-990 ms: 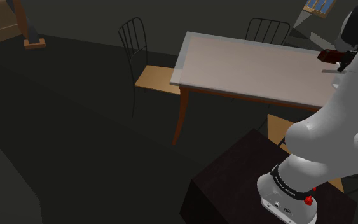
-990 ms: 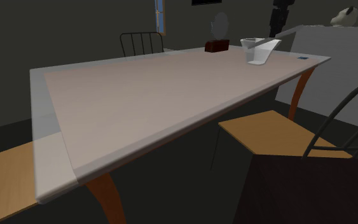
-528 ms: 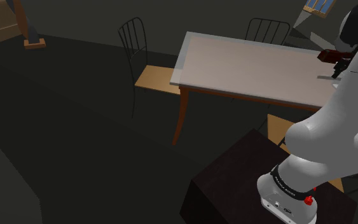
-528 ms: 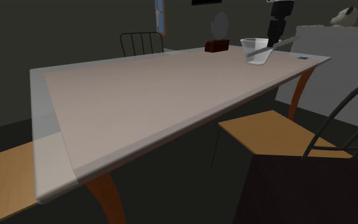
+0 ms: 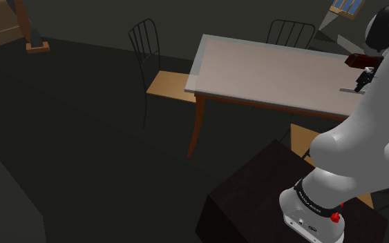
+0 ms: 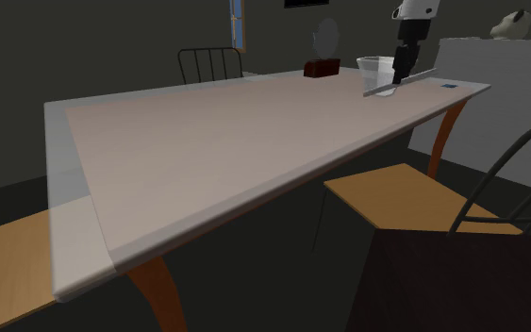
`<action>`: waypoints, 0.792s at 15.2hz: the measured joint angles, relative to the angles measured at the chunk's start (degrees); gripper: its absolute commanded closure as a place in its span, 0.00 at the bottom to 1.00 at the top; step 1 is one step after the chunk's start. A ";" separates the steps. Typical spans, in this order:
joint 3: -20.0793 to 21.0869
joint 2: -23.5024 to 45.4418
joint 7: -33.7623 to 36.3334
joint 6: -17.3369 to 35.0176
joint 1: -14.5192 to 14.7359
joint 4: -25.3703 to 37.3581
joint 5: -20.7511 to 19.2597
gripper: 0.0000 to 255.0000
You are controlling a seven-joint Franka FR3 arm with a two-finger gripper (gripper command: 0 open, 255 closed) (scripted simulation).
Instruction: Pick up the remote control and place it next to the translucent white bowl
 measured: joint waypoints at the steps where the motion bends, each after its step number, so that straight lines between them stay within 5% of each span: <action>1: 0.10 0.15 -0.10 0.85 0.06 -0.74 0.18 1.00; 12: 1.55 3.50 -1.91 7.61 -0.81 -4.81 2.94 1.00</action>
